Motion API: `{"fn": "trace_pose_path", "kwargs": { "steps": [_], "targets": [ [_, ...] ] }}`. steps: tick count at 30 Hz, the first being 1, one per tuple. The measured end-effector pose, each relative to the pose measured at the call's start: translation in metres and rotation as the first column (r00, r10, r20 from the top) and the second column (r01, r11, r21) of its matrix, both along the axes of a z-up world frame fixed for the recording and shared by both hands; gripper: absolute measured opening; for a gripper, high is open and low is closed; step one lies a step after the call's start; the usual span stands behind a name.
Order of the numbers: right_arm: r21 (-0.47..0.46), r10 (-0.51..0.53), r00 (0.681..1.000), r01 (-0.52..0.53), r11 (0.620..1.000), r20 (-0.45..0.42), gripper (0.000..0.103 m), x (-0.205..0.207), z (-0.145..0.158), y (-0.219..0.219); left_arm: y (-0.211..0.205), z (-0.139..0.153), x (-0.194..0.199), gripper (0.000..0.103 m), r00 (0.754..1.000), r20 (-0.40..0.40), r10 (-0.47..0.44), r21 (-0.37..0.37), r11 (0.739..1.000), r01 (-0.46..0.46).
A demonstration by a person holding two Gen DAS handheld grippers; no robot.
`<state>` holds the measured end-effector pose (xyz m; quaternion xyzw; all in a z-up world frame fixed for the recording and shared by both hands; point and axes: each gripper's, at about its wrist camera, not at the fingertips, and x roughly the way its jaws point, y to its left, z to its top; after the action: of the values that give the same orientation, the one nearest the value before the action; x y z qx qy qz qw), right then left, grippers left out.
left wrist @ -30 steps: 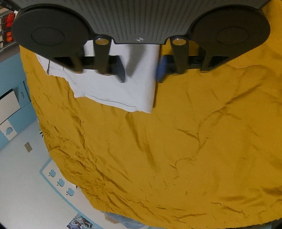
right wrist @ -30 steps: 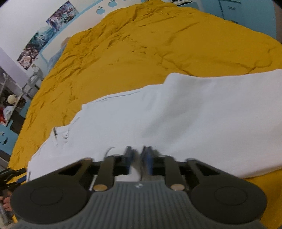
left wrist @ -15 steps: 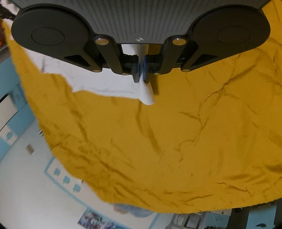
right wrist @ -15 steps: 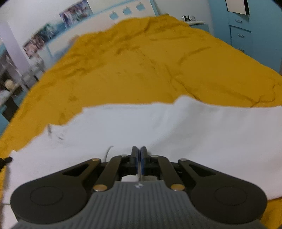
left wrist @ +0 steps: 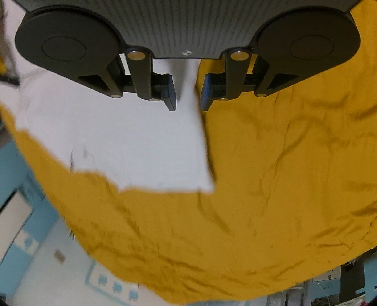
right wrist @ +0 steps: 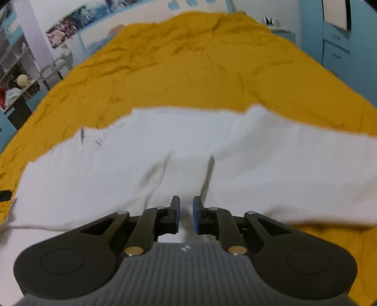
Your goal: Fold small clothes
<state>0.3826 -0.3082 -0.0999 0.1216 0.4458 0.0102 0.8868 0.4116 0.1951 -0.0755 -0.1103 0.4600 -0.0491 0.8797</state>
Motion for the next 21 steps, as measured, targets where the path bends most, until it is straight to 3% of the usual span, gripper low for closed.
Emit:
{"fn": "trace_pose_path", "kwargs": {
  "steps": [2,6,8,10,14,16,21],
  "targets": [
    [0.000,-0.013,1.000,0.013,1.000,-0.019,0.008,0.000,-0.011,-0.001,-0.006,-0.014,-0.003,0.033,0.999,-0.047,0.001,0.062,0.998,0.002],
    [0.049,-0.053,0.999,0.053,0.997,-0.004,0.011,-0.008,0.003,-0.010,-0.007,-0.010,-0.008,0.033,0.998,-0.036,0.043,0.056,0.998,-0.041],
    [0.073,-0.063,0.998,0.061,0.996,0.030,0.023,-0.022,0.022,-0.021,-0.012,0.006,-0.015,0.033,0.999,0.010,0.042,0.051,0.998,-0.043],
    [0.103,-0.092,0.994,0.086,0.991,0.059,0.030,-0.040,0.040,-0.041,-0.018,0.026,-0.024,0.033,0.997,0.064,0.032,0.046,0.998,-0.035],
    [0.191,-0.250,0.965,0.231,0.954,0.084,0.040,-0.087,0.070,-0.118,-0.030,0.058,-0.038,0.033,0.987,0.154,0.039,0.010,0.999,-0.041],
    [0.250,-0.370,0.926,0.342,0.906,0.073,0.042,-0.113,0.077,-0.170,-0.039,0.067,-0.040,0.034,0.983,0.179,0.047,-0.009,0.999,-0.046],
    [0.367,-0.667,0.745,0.617,0.696,0.011,0.043,-0.179,0.069,-0.297,-0.065,0.069,-0.032,0.034,0.982,0.177,0.060,0.018,0.998,-0.064]
  ]
}}
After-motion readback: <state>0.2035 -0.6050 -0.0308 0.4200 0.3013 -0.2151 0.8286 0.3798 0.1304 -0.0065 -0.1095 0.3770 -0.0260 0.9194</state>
